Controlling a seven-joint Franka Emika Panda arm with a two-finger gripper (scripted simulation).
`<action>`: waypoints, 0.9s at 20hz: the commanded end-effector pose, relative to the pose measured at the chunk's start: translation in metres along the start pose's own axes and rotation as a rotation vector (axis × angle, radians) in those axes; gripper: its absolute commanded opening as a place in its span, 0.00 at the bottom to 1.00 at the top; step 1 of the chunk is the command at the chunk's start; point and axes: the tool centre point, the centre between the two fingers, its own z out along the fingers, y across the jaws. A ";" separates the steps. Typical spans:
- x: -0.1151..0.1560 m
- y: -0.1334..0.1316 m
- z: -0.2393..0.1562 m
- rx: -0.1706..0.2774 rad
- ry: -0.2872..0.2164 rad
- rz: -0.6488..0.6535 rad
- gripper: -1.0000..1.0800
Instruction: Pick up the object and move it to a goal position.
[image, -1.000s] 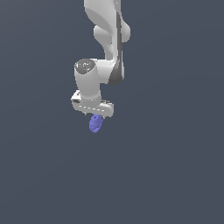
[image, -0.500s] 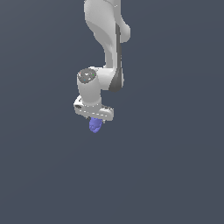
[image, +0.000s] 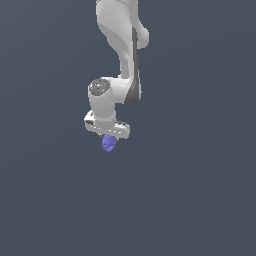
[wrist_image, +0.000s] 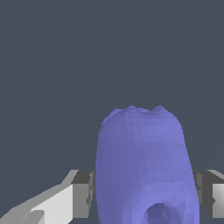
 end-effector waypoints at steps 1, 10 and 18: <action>0.000 0.000 0.001 0.000 -0.001 0.000 0.00; 0.003 0.003 -0.019 0.000 -0.001 0.000 0.00; 0.013 0.013 -0.074 0.000 -0.001 0.001 0.00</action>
